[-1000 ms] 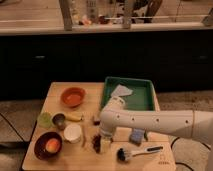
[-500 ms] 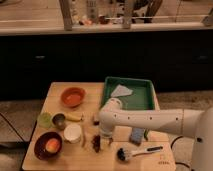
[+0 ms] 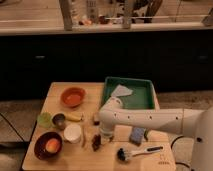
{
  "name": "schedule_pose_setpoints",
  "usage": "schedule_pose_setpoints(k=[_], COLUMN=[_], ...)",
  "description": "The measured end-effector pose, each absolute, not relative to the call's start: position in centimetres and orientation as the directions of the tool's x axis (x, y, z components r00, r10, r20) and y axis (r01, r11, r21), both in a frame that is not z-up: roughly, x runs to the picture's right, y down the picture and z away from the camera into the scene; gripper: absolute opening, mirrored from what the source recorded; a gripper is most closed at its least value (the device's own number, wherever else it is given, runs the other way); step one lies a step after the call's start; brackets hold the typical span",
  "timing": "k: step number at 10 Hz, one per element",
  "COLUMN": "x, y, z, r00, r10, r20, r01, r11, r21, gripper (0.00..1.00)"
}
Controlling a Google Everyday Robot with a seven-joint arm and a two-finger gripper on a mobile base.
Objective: Place grapes in red bowl
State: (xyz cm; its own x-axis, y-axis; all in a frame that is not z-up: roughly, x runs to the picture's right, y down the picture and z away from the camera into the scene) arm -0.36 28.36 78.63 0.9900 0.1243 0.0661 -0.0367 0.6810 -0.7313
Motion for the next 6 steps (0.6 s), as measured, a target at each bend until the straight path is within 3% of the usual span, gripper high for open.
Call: schedule_pose_setpoints(k=[6], x=[0.4], y=[25.4], z=[75.3], r00=[0.994], r10=[0.095], r20=[0.062], r01=[-0.025], r11=[0.715], r21=[-0.699], gripper=[0.0])
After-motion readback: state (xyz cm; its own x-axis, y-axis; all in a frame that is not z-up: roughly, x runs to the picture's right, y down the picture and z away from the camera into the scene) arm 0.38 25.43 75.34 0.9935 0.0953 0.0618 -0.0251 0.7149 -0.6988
